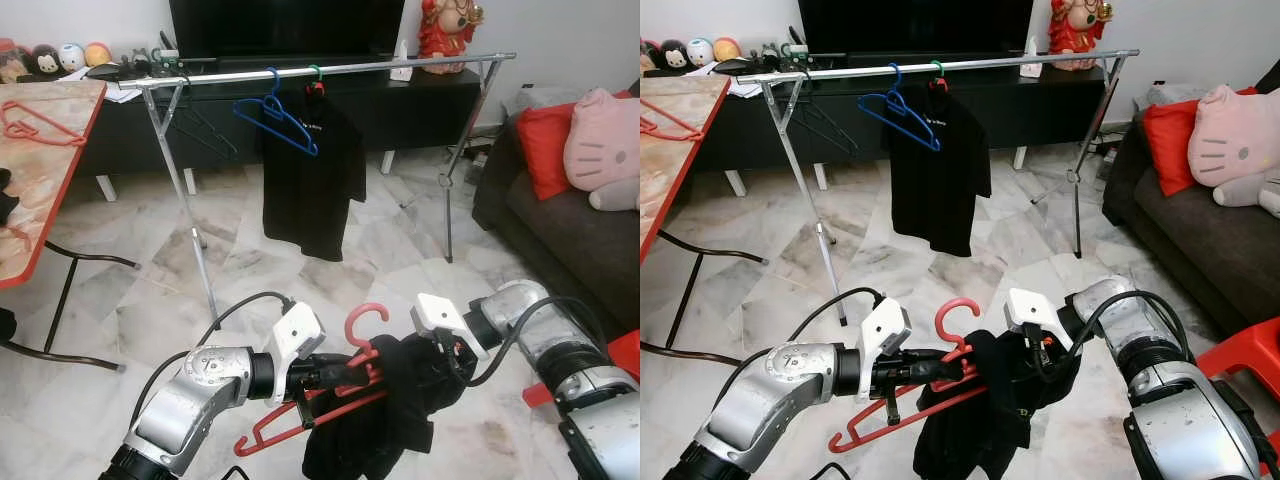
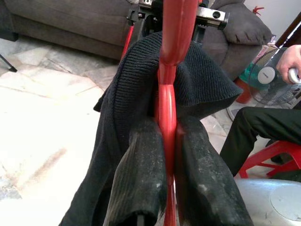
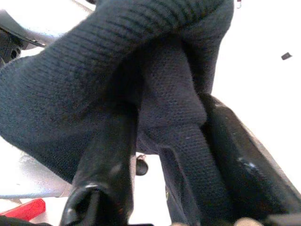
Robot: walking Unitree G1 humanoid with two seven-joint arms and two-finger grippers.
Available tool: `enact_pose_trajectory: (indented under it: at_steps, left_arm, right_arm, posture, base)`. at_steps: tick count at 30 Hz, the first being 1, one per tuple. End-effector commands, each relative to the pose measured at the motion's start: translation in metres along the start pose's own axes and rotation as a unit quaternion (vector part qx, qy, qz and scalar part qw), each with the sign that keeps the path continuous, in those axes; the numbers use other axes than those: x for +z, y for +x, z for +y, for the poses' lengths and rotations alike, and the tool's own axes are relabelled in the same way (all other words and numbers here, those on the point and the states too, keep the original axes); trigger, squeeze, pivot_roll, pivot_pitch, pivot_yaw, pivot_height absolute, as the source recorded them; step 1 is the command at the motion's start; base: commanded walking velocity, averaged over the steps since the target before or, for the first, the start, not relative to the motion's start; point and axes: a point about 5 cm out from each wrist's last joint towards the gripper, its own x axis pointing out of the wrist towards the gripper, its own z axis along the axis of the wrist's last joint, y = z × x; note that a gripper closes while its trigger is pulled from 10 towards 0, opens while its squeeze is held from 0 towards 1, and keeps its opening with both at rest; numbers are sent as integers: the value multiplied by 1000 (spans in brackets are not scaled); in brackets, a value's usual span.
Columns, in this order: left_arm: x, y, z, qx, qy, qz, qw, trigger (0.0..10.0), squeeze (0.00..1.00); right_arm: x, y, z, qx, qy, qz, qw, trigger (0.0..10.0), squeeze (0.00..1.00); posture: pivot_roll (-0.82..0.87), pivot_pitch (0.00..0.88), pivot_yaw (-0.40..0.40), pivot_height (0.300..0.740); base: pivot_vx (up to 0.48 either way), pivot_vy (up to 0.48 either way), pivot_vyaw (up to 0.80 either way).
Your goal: Hang hanger
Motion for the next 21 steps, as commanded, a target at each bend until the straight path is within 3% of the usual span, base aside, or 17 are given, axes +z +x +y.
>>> enact_pose_trajectory:
  at_steps: [1, 21]
  left_arm:
    - [18, 1, -1, -11, 30, -25, 999, 10000, 0]
    - [20, 1, 0, -10, 36, -24, 999, 10000, 0]
  right_arm:
    - [7, -2, -3, 5, -8, -7, 1000, 0, 0]
    - [7, 2, -2, 12, -7, -16, 1000, 0, 0]
  posture:
    - [70, 0, -94, 716]
    - [73, 0, -93, 716]
  base:
    - [0, 0, 0]
    - [0, 0, 0]
